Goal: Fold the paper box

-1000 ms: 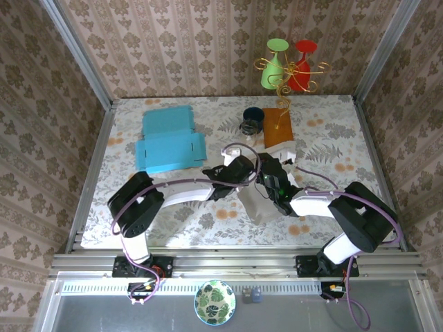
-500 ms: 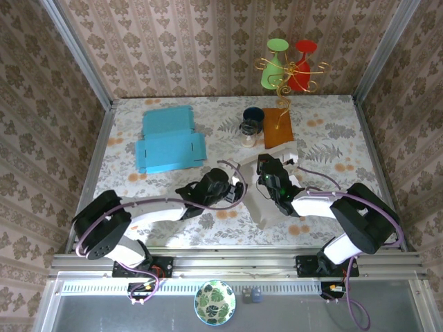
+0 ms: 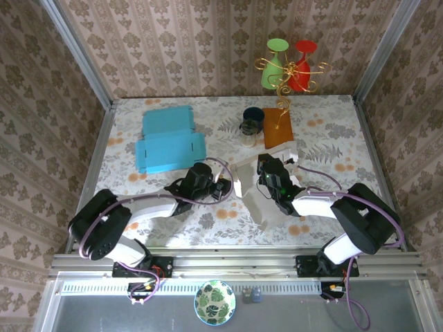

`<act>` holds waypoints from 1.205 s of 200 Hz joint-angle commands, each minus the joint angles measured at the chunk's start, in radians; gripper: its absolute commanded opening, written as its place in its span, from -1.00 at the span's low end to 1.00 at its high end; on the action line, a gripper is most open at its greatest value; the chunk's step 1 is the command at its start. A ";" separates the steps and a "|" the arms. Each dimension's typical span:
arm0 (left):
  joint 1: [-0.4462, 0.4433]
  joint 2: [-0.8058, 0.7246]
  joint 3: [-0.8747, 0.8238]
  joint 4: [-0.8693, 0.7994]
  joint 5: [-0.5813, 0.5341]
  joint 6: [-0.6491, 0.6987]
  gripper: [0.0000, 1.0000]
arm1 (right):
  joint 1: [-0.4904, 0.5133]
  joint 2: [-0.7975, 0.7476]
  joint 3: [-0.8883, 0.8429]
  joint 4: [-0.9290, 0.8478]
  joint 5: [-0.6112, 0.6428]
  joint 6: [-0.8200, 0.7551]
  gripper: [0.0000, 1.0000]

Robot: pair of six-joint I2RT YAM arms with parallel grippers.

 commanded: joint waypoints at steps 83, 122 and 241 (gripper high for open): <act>-0.015 0.103 0.110 0.076 0.097 0.003 -0.23 | -0.005 -0.023 0.002 -0.033 0.004 -0.019 -1.00; -0.040 0.089 0.097 0.075 0.082 -0.017 -0.21 | -0.006 -0.021 0.003 -0.026 0.006 -0.018 -1.00; -0.114 0.172 0.208 -0.031 -0.130 -0.077 -0.29 | 0.003 -0.031 -0.008 -0.011 0.002 -0.012 -1.00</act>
